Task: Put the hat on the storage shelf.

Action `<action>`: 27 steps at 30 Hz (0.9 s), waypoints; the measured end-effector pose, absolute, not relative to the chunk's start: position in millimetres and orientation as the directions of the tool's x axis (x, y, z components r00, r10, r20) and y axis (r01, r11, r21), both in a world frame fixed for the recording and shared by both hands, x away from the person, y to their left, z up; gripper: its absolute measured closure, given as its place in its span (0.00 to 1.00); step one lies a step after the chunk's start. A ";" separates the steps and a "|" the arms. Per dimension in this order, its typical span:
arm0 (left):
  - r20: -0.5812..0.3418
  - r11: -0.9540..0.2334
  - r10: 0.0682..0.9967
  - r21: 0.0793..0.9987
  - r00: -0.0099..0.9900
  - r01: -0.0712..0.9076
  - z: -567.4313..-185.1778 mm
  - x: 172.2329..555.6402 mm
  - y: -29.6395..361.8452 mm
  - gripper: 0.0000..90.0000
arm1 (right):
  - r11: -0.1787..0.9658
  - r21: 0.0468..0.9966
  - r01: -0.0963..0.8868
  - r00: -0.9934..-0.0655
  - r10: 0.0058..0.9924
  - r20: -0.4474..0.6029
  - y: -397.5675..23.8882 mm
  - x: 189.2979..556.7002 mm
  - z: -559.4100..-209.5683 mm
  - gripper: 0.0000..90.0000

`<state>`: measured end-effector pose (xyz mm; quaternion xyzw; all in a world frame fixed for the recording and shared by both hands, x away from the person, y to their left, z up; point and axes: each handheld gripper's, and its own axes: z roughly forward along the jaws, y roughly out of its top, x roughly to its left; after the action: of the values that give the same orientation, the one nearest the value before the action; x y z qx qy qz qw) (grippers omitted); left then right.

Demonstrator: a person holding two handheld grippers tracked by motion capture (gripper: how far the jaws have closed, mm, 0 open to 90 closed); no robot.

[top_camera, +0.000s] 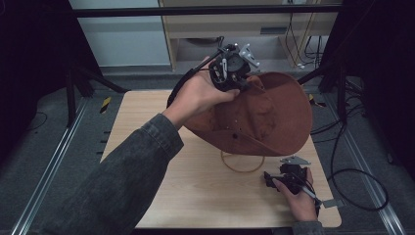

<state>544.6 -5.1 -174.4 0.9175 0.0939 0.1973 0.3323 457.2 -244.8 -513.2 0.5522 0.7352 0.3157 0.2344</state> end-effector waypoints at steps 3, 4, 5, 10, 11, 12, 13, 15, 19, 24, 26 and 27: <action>0.296 -0.762 0.303 0.646 0.906 0.044 -177.5 547.2 -8.1 0.98 | 0.191 0.723 0.664 -0.281 0.960 0.004 -244.8 457.2 -513.2 0.00; 0.295 -0.762 0.300 0.646 0.907 0.042 -178.8 547.7 -9.4 0.98 | 0.190 0.723 0.664 -0.280 0.960 0.005 -244.8 457.2 -513.2 0.00; 0.297 -0.767 0.296 0.640 0.908 0.040 -180.0 548.0 -10.7 0.98 | 0.191 0.723 0.664 -0.280 0.960 0.003 -244.9 457.2 -513.2 0.01; 0.297 -0.775 0.294 0.631 0.908 0.045 -187.8 552.0 -17.4 0.97 | 0.198 0.725 0.660 -0.283 0.959 -0.004 -245.4 457.4 -513.2 0.00; 0.292 -0.773 0.297 0.632 0.909 0.050 -188.9 553.6 -18.5 0.97 | 0.197 0.726 0.659 -0.282 0.959 -0.004 -245.3 457.4 -513.3 0.01; 0.287 -0.771 0.300 0.634 0.910 0.054 -190.0 555.1 -19.6 0.97 | 0.198 0.725 0.659 -0.283 0.959 -0.004 -245.3 457.4 -513.2 0.01; 0.286 -0.773 0.299 0.633 0.910 0.056 -191.1 556.3 -20.7 0.97 | 0.198 0.725 0.660 -0.283 0.959 -0.004 -245.3 457.4 -513.2 0.00; 0.285 -0.776 0.300 0.627 0.911 0.059 -194.1 558.4 -22.6 0.97 | 0.197 0.725 0.660 -0.282 0.959 -0.004 -245.3 457.4 -513.3 0.01; 0.271 -0.772 0.309 0.632 0.912 0.073 -199.5 563.4 -24.7 0.97 | 0.197 0.725 0.660 -0.282 0.959 -0.004 -245.3 457.4 -513.2 0.01; 0.266 -0.777 0.301 0.626 0.916 0.074 -204.3 565.4 -29.8 0.97 | 0.197 0.725 0.659 -0.282 0.959 -0.004 -245.3 457.4 -513.3 0.00; 0.267 -0.778 0.297 0.624 0.917 0.070 -206.3 564.5 -31.2 0.97 | 0.198 0.725 0.659 -0.282 0.959 -0.004 -245.3 457.4 -513.3 0.00; 0.265 -0.779 0.296 0.623 0.917 0.071 -207.1 564.2 -31.5 0.97 | 0.198 0.725 0.659 -0.283 0.959 -0.005 -245.4 457.4 -513.3 0.00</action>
<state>564.2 -31.5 -207.1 0.9263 0.0992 0.1773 0.3175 457.4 -245.4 -513.3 0.5494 0.7364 0.3147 0.2382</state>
